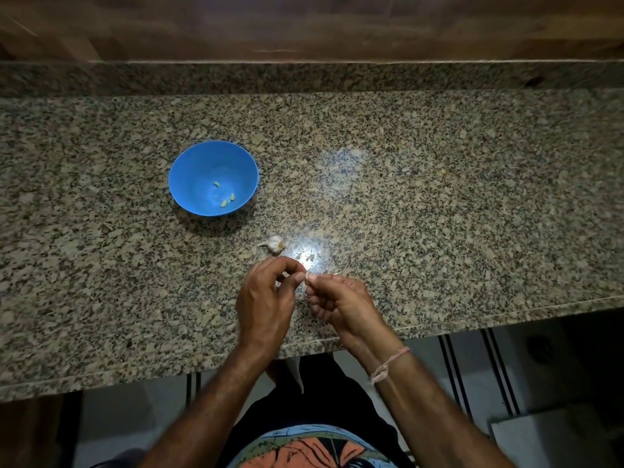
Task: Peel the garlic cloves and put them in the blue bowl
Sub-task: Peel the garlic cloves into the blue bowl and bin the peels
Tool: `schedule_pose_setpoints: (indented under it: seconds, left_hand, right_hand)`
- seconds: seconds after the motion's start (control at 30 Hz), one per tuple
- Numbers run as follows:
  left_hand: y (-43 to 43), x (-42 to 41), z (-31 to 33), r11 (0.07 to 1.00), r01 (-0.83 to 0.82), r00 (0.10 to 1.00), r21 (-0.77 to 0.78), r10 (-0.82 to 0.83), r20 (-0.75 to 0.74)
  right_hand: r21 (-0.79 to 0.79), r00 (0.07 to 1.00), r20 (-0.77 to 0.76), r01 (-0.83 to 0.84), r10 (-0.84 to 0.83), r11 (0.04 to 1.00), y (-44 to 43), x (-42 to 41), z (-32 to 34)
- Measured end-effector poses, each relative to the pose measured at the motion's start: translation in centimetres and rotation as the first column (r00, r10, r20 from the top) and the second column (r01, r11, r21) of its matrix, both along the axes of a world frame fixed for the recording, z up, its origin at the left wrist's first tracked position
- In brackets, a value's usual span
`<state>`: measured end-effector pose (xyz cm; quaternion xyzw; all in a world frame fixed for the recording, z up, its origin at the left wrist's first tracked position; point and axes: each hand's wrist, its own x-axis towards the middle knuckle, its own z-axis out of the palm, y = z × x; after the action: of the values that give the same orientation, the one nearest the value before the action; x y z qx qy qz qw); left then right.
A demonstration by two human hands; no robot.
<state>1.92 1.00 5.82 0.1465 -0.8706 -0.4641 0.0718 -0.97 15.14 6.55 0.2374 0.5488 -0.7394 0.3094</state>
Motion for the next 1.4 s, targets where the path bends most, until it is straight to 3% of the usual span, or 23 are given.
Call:
schedule_pose_setpoints:
  seconds: [0.13,0.3,0.43,0.77,0.97,1.17,1.27,1.33,1.4]
  left_hand:
    - [-0.1,-0.2,0.1,0.999,-0.011,1.0,-0.053,0.012,0.019]
    - [0.0,-0.5,-0.1,0.991,-0.074,0.993,0.11,0.064,0.095]
    - [0.6,-0.7,0.2,0.983,-0.053,0.99,0.177,0.029,0.139]
    - [-0.2,-1.5,0.4,0.975,0.038,0.975,0.219,-0.084,0.205]
    - [0.0,-1.8,0.4,0.976,0.03,0.978,0.215,-0.073,0.196]
    - [-0.2,-2.0,-0.2,0.89,-0.016,0.953,0.456,-0.125,0.277]
    - [-0.5,-2.1,-0.7,0.783,-0.123,0.92,0.609,-0.14,0.366]
    - [-0.5,-2.2,-0.7,0.743,-0.162,0.909,0.65,-0.144,0.392]
    - [-0.3,-2.2,-0.4,0.765,-0.118,0.922,0.633,-0.152,0.356]
  right_hand:
    - [0.108,0.988,-0.147,-0.029,0.045,0.994,0.1,0.2,0.5]
    - [0.238,0.943,-0.328,0.029,0.052,0.971,0.0,0.6,0.2]
    - [0.385,0.841,-0.512,0.041,0.176,0.922,0.3,0.5,-0.5]
    - [0.503,0.761,-0.604,0.134,0.237,0.854,0.9,0.3,-1.0]
    - [0.615,0.671,-0.645,0.171,0.366,0.77,0.8,0.0,-1.1]
    - [0.637,0.603,-0.664,0.15,0.441,0.756,0.8,-0.4,-1.2]
    - [0.592,0.645,-0.642,0.074,0.414,0.803,1.1,-0.8,-1.3]
    - [0.463,0.762,-0.572,-0.005,0.303,0.886,1.1,-1.0,-1.2]
    - [0.269,0.895,-0.414,-0.056,0.168,0.961,1.2,-1.3,-1.0]
